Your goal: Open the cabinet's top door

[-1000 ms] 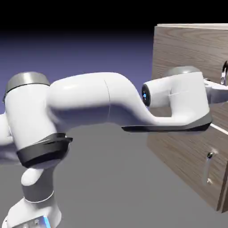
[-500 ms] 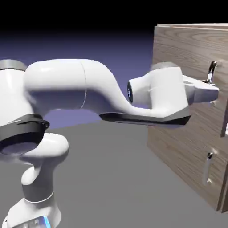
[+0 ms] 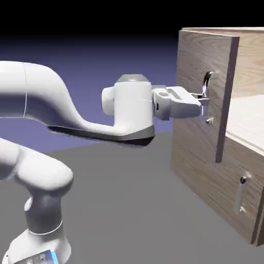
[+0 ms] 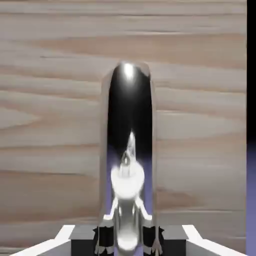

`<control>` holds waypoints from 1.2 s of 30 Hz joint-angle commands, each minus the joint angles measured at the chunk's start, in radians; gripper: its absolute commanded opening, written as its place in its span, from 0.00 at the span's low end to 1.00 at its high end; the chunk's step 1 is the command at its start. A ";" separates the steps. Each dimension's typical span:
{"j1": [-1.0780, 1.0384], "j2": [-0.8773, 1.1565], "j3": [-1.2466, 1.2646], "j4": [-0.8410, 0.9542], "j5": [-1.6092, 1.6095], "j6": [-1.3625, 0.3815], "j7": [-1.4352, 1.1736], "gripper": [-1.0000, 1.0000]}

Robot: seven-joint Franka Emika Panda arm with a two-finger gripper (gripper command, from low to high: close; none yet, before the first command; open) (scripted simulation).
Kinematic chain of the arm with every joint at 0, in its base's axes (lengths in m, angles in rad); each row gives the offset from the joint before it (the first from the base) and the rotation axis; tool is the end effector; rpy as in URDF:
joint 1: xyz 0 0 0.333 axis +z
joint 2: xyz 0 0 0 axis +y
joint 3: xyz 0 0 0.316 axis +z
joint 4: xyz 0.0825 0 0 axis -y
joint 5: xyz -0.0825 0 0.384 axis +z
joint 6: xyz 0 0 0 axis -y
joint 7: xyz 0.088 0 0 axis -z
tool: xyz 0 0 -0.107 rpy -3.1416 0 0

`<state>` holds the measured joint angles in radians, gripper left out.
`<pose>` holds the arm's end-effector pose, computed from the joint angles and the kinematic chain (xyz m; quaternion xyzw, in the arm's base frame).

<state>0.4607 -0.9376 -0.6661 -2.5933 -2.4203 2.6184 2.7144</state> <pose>0.3510 -0.0952 0.5444 -0.5929 0.3833 -0.6931 0.1456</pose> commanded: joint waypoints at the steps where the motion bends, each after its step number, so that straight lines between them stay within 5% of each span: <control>1: -0.030 -0.020 0.036 -0.031 0.043 -0.020 -0.016 0.00; 19: -0.212 -0.392 0.668 -0.361 0.811 -0.411 -0.291 0.00; 36: -0.164 -0.320 1.284 -0.218 1.428 -0.911 -0.318 0.00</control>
<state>0.2966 -1.2577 0.6172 -2.8105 -0.9931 1.7091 2.3967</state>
